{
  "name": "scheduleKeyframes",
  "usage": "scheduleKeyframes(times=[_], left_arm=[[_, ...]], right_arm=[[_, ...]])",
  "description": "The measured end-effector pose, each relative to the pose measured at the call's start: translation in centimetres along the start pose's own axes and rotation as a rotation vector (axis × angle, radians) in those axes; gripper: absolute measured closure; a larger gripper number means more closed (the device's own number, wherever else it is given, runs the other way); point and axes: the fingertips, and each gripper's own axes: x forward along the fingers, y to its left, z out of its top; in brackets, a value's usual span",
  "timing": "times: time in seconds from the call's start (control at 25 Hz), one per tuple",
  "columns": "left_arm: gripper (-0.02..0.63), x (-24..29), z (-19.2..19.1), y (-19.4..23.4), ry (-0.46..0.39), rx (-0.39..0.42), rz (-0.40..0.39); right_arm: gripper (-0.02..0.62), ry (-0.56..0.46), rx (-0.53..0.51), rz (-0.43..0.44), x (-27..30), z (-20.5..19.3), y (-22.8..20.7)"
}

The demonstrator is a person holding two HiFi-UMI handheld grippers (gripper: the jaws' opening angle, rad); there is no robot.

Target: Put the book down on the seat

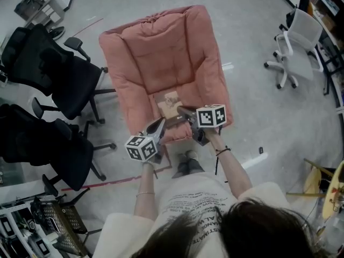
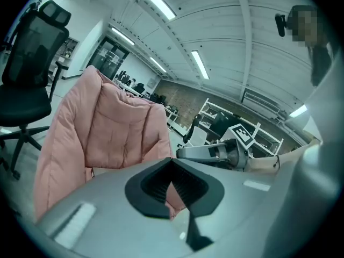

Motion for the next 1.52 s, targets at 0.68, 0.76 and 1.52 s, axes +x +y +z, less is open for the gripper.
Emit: scheduleKeyframes(times=[0.68, 0.76, 1.52], left_arm=[[0.618, -1.3, 0.4, -2.2, -0.031, 0.044, -0.017], [0.618, -1.4, 0.5, -2.3, -0.037, 0.047, -0.014], [0.618, -2.4, 1.9, -3.1, -0.084, 0.086, 0.001]], right_arm=[[0.594, -0.066, -0.098, 0.083, -1.9, 0.8, 3.8], [0.594, -0.065, -0.106, 0.089, -2.0, 0.7, 4.1], [0.594, -0.061, -0.128, 0.119, -2.0, 0.6, 5.4]])
